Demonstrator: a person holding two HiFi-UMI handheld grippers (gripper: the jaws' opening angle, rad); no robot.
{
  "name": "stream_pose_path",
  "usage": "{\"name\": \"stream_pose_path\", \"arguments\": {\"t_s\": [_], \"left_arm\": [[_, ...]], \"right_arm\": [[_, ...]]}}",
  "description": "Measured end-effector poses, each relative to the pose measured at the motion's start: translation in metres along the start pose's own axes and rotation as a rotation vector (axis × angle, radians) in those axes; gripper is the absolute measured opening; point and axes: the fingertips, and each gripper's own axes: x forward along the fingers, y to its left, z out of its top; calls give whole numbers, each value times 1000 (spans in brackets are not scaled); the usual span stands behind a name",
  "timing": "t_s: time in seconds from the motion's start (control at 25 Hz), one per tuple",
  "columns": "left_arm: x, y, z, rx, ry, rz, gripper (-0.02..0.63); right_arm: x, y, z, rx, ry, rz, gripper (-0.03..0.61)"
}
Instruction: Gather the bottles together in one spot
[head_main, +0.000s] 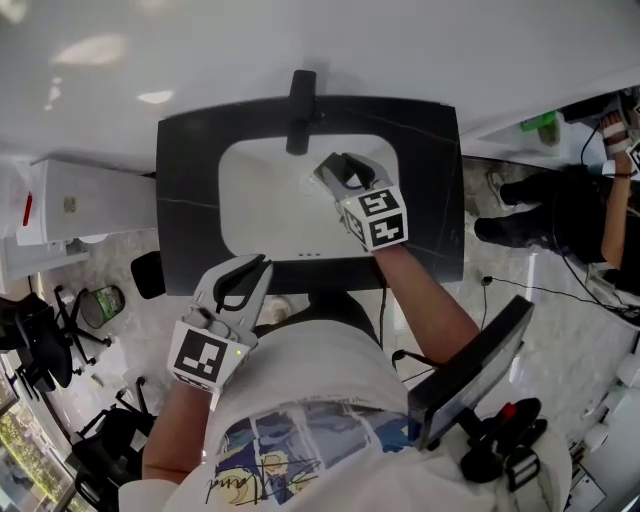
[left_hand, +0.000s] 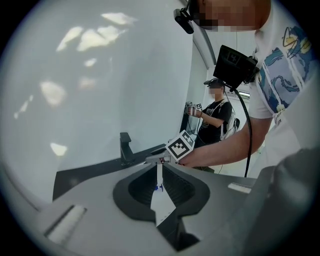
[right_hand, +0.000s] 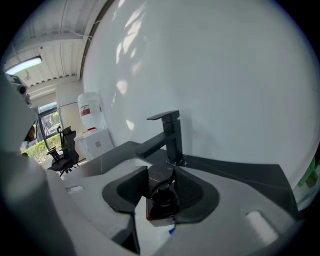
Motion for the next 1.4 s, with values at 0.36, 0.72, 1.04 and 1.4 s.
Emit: {"name": "stream_pose_path", "arguments": {"t_s": [0.36,0.72,1.04,1.4], "left_arm": [[11,5,8,10,-9,12,34],[15,14,15,-56,-10,83,34],[16,20,11,-83,3,134,34],[17,23,9,-100,23,151,34]], "right_arm": [[3,-40,40,-90,-2,55,163],[28,-68,70,-175,-11,115,153],[53,-83,86,-250,-27,172,153],[67,-89,92,-301,-62,234,153]]}}
